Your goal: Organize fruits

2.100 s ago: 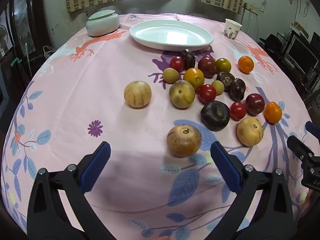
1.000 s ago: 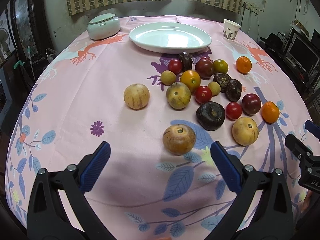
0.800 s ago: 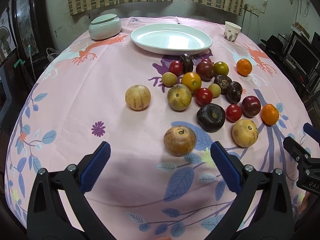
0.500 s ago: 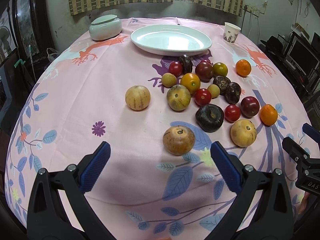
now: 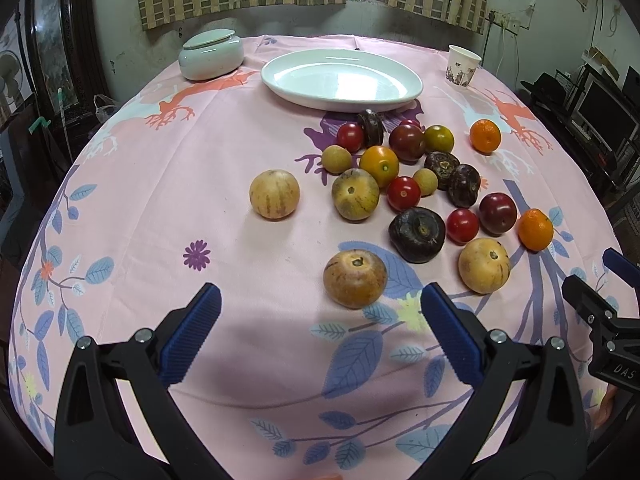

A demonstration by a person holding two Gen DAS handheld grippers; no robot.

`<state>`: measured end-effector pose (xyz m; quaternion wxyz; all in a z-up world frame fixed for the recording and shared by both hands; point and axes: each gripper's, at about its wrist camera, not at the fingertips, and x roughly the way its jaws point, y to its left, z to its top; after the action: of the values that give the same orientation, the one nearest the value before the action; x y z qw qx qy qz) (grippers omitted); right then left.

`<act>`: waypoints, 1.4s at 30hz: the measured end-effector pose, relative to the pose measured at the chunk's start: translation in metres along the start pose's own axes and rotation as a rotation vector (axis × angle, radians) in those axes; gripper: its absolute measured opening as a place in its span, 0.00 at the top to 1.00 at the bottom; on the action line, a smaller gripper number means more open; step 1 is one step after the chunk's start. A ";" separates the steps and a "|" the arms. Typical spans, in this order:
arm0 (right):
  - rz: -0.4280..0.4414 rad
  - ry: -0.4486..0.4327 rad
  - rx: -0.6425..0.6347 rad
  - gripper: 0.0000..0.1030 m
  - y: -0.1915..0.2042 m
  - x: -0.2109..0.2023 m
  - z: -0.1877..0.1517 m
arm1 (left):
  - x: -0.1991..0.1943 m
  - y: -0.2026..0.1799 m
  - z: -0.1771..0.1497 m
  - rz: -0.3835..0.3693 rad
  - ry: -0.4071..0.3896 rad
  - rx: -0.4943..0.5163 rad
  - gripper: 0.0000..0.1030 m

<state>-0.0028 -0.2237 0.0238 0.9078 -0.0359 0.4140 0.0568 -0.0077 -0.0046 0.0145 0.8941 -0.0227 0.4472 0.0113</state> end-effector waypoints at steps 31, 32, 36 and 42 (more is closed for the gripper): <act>0.003 0.002 0.001 0.01 0.003 0.002 -0.002 | 0.002 -0.002 -0.001 0.002 0.010 0.004 0.02; 0.004 0.003 0.001 0.01 0.004 0.003 -0.002 | 0.002 -0.002 -0.001 0.003 0.010 0.005 0.02; 0.003 0.005 0.001 0.01 0.002 0.004 -0.003 | 0.006 -0.002 -0.002 0.006 0.016 0.008 0.02; 0.005 0.013 -0.002 0.01 0.000 0.010 -0.003 | 0.013 0.002 -0.003 -0.046 0.013 0.024 0.02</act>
<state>0.0008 -0.2231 0.0142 0.9049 -0.0360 0.4199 0.0591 -0.0019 -0.0027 0.0021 0.8914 -0.0224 0.4525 -0.0148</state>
